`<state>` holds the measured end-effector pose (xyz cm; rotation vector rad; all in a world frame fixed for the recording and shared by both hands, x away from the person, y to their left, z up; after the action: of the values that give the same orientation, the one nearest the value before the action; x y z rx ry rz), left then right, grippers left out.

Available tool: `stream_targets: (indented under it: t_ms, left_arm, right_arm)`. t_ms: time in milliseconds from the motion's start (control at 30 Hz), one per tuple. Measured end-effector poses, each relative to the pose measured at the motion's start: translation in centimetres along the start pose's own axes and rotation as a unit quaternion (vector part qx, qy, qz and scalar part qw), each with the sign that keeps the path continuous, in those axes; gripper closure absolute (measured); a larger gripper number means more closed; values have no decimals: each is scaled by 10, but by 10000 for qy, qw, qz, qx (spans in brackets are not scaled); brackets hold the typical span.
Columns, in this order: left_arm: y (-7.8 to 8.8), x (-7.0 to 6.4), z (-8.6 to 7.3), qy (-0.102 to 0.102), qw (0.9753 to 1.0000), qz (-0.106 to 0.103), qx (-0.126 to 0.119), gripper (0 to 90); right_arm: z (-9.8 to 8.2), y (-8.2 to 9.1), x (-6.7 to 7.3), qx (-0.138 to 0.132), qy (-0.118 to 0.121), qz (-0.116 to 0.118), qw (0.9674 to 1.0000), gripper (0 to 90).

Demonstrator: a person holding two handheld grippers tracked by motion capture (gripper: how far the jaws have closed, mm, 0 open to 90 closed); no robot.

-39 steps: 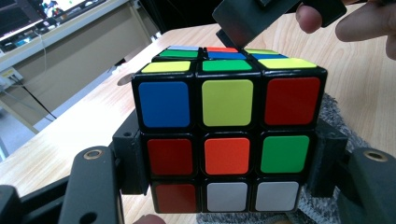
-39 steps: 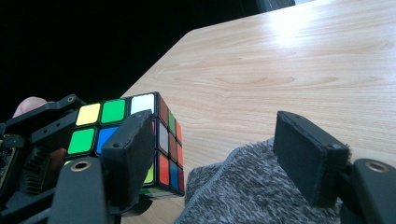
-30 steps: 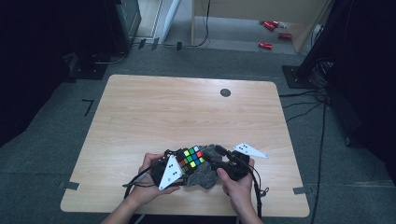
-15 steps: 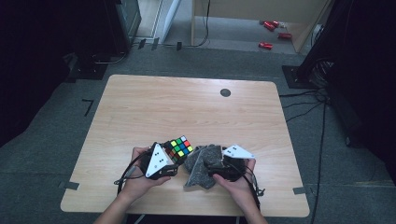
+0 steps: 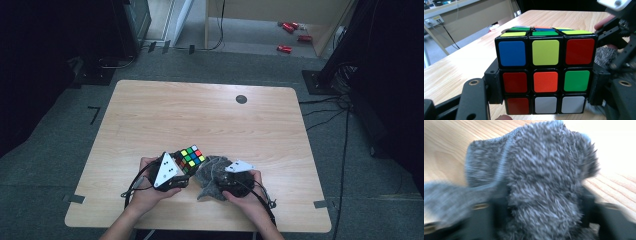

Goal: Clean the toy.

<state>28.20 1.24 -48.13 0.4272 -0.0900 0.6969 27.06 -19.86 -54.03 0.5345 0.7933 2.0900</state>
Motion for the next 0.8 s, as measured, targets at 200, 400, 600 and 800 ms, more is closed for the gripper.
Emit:
stream_targets:
  t_ms: [200, 400, 600, 800]
  left_arm:
    - [-3, -4, -2, -46, 9999, -61, 69, 341]
    - [-7, -12, -4, -133, 9997, -152, 166, 342]
    - [-16, -31, -4, -381, 9982, -348, 316, 342]
    - [-21, -44, -4, -630, 9958, -446, 489, 342]
  right_arm:
    - [8, 20, -7, -531, -141, 45, 9985, 673]
    - [29, 60, -4, -1717, -243, 146, 9847, 678]
    - [40, 75, 11, -2151, -197, 570, 9747, 674]
    - [42, 66, 30, -1962, -58, 827, 9771, 671]
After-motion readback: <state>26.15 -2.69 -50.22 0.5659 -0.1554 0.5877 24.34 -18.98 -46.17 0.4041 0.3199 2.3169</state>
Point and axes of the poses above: each handheld gripper's, and its own axes: y roughly backward along the jaws, z roughly out of its top, x roughly to its left, the point moved 4 cm from there along -y, roughly forward along the jaws, and after that the axes turned 2 degrees about z, right-handed, at the moved point
